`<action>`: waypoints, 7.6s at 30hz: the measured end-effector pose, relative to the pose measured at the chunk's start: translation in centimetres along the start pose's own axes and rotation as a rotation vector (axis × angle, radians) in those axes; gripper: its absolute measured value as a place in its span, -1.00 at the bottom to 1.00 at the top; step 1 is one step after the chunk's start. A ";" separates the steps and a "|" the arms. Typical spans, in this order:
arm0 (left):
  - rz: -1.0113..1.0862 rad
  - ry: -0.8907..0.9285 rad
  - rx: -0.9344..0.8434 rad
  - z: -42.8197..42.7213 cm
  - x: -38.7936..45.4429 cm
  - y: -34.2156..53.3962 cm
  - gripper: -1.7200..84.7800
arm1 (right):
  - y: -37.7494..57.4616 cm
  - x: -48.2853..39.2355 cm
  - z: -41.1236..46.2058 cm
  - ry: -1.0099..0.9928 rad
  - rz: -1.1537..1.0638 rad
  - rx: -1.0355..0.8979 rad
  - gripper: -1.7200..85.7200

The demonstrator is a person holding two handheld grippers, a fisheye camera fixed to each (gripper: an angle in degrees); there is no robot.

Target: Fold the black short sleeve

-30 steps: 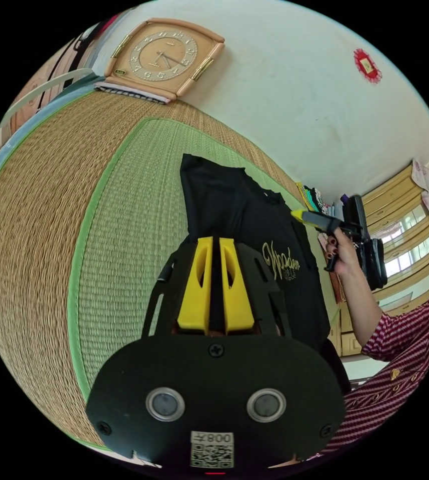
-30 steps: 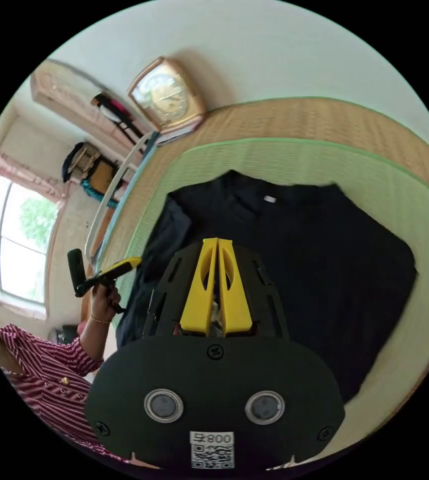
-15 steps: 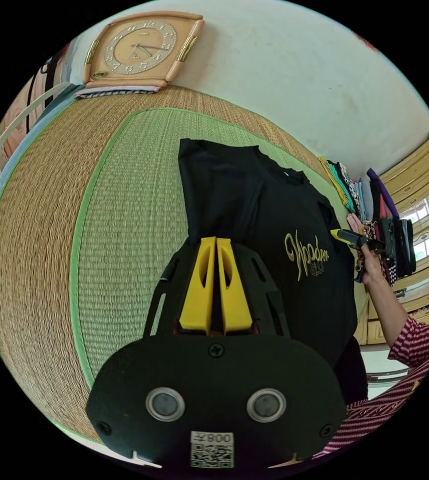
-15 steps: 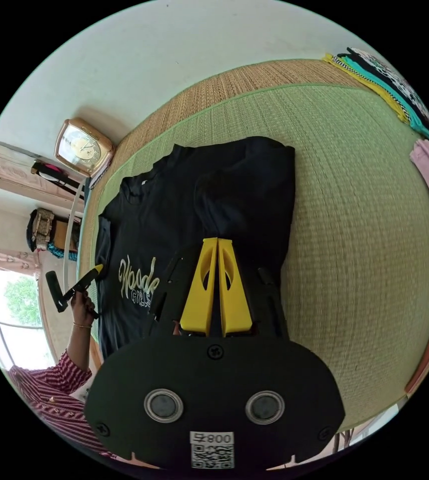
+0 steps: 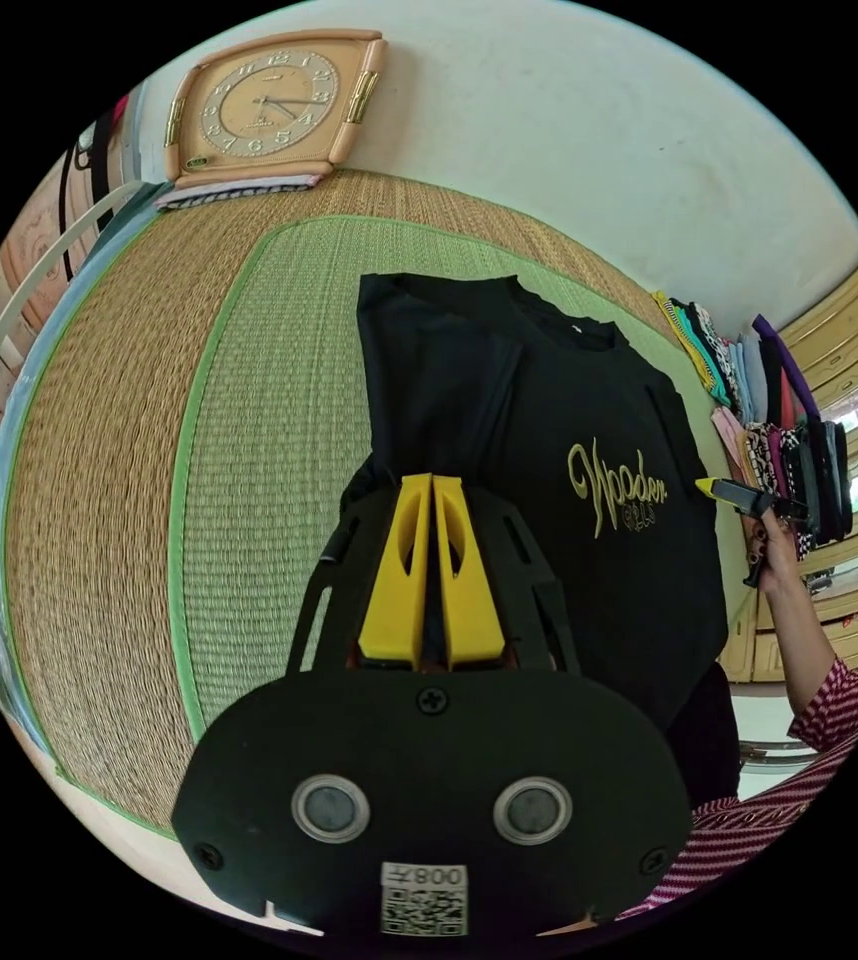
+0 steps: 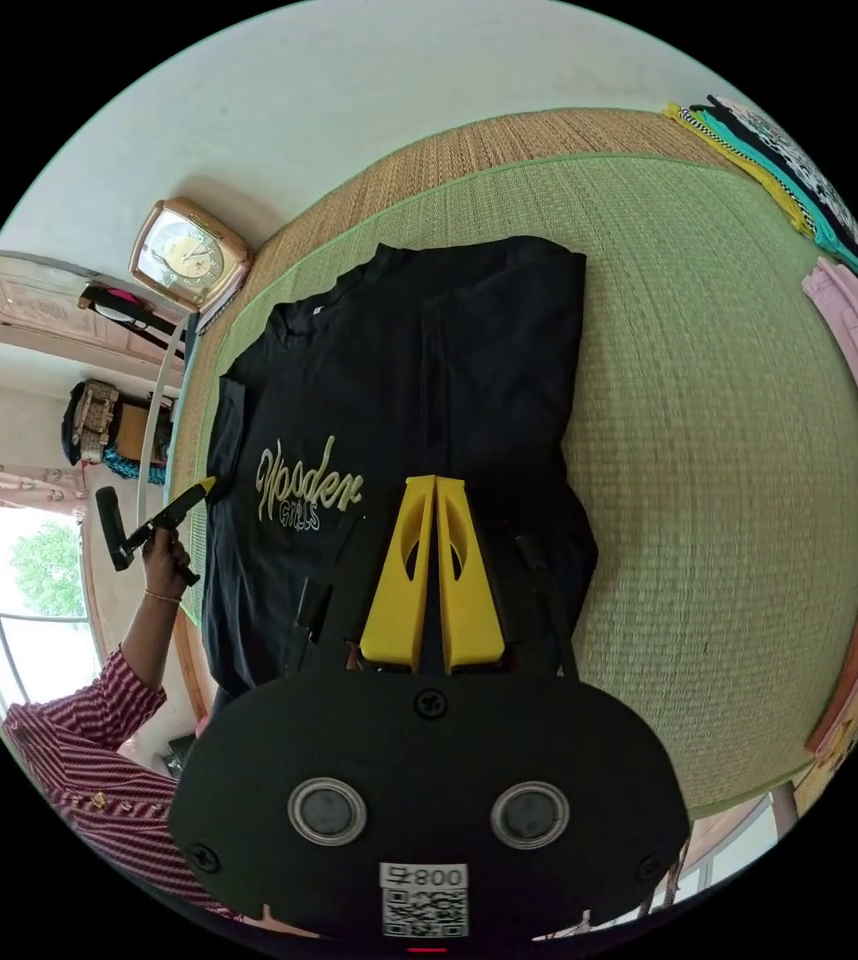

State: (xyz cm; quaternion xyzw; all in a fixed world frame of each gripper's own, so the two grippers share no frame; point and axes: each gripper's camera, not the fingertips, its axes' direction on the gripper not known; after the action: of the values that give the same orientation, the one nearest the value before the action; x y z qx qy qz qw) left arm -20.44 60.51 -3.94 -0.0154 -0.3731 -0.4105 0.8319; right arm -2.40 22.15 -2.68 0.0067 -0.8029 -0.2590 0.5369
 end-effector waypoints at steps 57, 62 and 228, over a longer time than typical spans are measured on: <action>-0.397 0.285 -0.083 16.6 -5.4 30.3 -0.86 | 40.4 18.7 0.1 -0.273 0.294 0.036 -0.77; -0.406 0.328 -0.060 18.9 -5.6 31.5 -0.90 | 41.2 20.6 1.7 -0.307 0.334 0.023 -0.80; -0.238 1.197 0.415 35.3 -18.7 62.6 -0.94 | 59.8 32.4 -13.1 -0.833 0.056 0.329 -0.93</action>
State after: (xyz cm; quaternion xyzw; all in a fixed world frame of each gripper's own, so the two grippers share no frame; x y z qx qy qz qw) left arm -5.63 126.26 27.27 0.4191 0.0848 -0.3567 0.8306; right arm 11.20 59.24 54.18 -0.0346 -0.9809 -0.0937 0.1666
